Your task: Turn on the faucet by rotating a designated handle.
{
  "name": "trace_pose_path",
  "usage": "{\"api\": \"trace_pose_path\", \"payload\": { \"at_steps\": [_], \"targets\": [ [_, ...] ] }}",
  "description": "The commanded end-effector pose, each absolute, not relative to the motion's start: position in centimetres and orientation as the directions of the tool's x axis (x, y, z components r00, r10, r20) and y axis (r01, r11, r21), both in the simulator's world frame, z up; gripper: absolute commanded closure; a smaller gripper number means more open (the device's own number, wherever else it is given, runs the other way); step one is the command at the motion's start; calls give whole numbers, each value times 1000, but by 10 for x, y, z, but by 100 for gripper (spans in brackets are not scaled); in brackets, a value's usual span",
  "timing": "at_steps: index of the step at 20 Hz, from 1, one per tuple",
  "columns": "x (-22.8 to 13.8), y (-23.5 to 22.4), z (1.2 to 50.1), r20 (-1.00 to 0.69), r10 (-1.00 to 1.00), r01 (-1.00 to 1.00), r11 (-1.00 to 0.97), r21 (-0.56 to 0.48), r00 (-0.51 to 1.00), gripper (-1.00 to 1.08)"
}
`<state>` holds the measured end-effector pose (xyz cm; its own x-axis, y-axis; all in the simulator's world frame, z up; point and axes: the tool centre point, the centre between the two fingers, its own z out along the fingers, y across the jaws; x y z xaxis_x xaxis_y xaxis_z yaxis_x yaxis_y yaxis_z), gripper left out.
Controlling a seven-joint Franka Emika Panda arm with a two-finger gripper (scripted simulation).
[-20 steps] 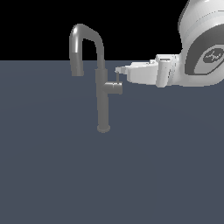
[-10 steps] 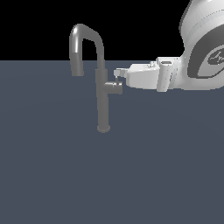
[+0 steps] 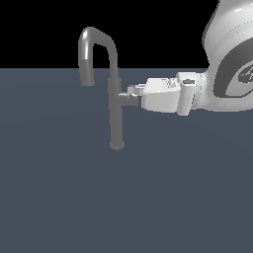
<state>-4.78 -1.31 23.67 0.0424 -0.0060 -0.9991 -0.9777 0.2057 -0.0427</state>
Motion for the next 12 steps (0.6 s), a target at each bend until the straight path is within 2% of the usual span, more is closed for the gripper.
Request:
{"api": "trace_pose_path", "payload": {
  "at_steps": [1,2,10,11,12],
  "targets": [
    [-61,-10,214,-1000,-1,-979,203,-5,5,108],
    [-50,-13,233,-999,-5,-978,205,-41,40,108],
    [-61,-10,183,-1000,-1,-979,203,-6,6,108],
    [-61,-10,183,-1000,-1,-979,203,-6,6,108],
    [-52,-12,206,-999,-2,-978,202,-47,47,108]
  ]
}}
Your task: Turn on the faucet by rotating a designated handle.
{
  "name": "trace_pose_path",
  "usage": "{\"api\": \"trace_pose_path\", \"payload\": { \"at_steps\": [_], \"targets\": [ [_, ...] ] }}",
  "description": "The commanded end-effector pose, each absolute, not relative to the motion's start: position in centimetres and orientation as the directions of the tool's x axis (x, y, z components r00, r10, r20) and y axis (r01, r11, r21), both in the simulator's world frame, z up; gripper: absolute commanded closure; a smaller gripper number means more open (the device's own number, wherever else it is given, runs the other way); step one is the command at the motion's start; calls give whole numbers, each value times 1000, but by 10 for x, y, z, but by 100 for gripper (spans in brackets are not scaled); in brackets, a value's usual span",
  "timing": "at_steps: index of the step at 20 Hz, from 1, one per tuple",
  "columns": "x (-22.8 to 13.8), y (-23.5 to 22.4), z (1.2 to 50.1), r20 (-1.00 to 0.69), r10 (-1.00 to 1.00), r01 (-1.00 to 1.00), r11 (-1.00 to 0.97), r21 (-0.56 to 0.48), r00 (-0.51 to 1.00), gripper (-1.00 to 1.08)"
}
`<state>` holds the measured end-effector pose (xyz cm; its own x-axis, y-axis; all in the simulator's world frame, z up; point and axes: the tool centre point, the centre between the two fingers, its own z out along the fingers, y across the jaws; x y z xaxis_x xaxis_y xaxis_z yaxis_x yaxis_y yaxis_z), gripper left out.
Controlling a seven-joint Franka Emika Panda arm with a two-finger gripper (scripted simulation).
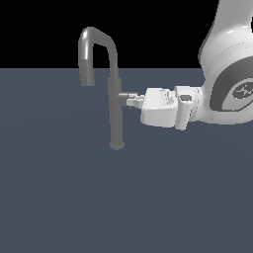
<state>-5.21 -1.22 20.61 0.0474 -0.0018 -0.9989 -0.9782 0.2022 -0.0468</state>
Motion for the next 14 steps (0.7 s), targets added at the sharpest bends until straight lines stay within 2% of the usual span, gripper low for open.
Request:
{"api": "trace_pose_path", "payload": {
  "at_steps": [1,10,11,12,14],
  "targets": [
    [-51,-12,201,-999,-2,-978,202,-43,43,108],
    [-46,-13,156,-1000,-1,-979,203,-7,7,108],
    [-46,-13,156,-1000,-1,-979,203,-7,7,108],
    [-39,-15,189,-998,4,-979,195,-65,67,108],
    [-35,-16,181,-998,3,-979,196,-55,57,108]
  ]
}}
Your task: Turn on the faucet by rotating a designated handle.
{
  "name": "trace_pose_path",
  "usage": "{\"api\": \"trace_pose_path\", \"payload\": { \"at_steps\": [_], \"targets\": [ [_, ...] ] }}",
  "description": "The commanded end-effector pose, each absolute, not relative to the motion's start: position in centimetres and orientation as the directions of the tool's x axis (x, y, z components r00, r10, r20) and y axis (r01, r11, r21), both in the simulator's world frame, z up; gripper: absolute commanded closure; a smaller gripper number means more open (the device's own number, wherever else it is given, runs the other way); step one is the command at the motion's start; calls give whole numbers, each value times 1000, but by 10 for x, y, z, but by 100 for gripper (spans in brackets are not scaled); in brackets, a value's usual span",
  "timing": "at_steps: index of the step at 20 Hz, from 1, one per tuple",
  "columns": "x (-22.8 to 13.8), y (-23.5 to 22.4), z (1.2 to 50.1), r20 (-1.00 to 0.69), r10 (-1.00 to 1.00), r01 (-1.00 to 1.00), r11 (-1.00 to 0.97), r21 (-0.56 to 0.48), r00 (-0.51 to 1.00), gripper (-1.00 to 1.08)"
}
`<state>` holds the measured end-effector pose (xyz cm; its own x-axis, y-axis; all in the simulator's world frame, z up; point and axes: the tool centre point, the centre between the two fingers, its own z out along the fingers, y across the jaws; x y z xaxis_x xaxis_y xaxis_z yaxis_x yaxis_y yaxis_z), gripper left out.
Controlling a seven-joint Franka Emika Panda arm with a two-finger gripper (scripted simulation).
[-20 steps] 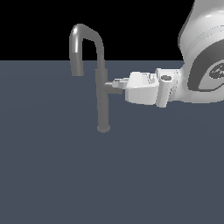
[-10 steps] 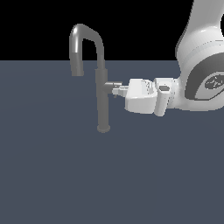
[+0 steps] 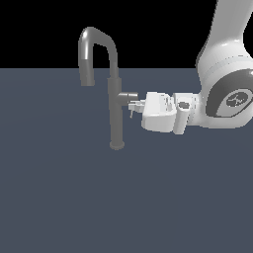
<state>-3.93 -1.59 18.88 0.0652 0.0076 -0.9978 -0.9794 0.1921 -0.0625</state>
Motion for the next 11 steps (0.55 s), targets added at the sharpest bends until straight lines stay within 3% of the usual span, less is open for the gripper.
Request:
{"api": "trace_pose_path", "payload": {
  "at_steps": [1,11],
  "targets": [
    [-34,-16,177,-999,3,-979,197,-50,52,108],
    [-21,-18,140,-1000,0,-979,202,-8,9,108]
  ]
}}
